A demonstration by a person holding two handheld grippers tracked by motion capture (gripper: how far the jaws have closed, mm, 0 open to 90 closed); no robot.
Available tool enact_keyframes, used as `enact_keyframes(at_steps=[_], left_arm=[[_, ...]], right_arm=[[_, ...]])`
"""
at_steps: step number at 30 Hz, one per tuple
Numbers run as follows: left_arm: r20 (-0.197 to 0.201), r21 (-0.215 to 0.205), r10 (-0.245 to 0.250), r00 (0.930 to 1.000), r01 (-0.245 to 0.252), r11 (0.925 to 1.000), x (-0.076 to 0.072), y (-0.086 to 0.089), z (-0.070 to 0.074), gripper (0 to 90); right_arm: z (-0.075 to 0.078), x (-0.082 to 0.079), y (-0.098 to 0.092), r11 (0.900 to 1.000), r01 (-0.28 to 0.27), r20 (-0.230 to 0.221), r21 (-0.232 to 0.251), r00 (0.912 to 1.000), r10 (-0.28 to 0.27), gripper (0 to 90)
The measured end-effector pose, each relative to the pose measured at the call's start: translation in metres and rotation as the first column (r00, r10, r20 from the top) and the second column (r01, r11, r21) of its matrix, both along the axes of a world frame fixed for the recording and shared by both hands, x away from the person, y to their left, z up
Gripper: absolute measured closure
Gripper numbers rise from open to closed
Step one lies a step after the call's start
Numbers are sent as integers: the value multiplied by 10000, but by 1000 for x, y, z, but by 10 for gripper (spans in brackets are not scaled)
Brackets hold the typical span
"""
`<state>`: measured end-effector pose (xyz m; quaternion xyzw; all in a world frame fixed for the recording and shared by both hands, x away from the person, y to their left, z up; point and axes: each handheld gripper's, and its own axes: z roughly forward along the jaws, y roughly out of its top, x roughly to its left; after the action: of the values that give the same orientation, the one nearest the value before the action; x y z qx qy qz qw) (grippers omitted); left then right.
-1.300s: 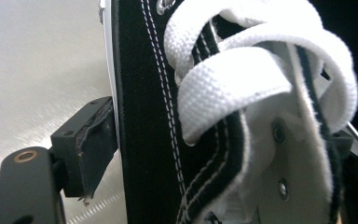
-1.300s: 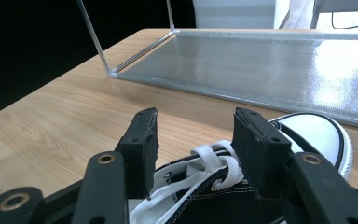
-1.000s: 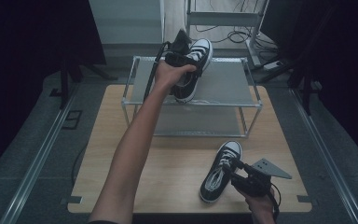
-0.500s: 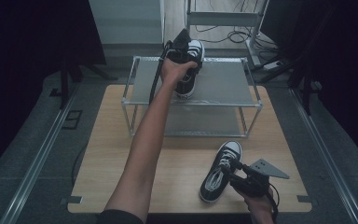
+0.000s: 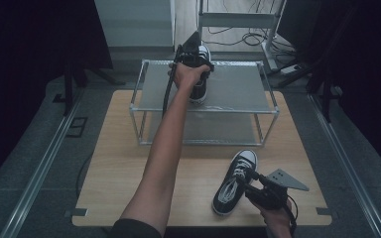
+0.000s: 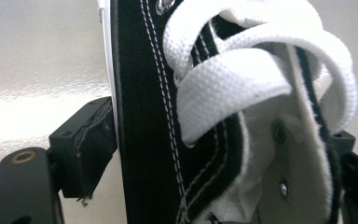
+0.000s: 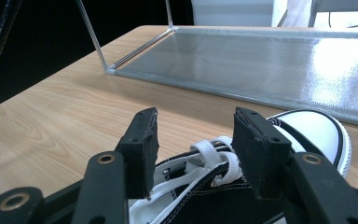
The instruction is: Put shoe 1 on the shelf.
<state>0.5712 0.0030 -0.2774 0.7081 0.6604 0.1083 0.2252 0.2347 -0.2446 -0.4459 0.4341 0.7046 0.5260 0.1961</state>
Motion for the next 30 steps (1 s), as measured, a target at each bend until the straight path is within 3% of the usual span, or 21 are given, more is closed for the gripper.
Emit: enact_keyframes(at_steps=[13,17,19,20,28,30], left_arm=[[-183,284,395,9991,-390,9988,3,2,-8,167],[-275,151,351,9990,-347,9993,5,4,-11,162],[-168,160,297,9994,-294,9994,5,4,-12,160],[664,35,330,9972,-333,9994,1,5,-5,181],[849,-231,-37,9964,57,9997,-4,7,-2,175],[1166,-449,-159,9931,213,9988,-8,12,0,175]], right_arm=[[-2,1,1,10000,-11,-69,-11,10000,11,502],[-2,1,1,10000,-18,-55,6,10000,18,502],[-2,1,1,10000,-16,-53,6,10000,16,503],[-2,1,1,10000,-22,-74,2,10000,22,502],[-4,2,3,10000,-82,-96,-50,9999,82,502],[-4,1,4,9999,-136,-101,-101,9999,135,502]])
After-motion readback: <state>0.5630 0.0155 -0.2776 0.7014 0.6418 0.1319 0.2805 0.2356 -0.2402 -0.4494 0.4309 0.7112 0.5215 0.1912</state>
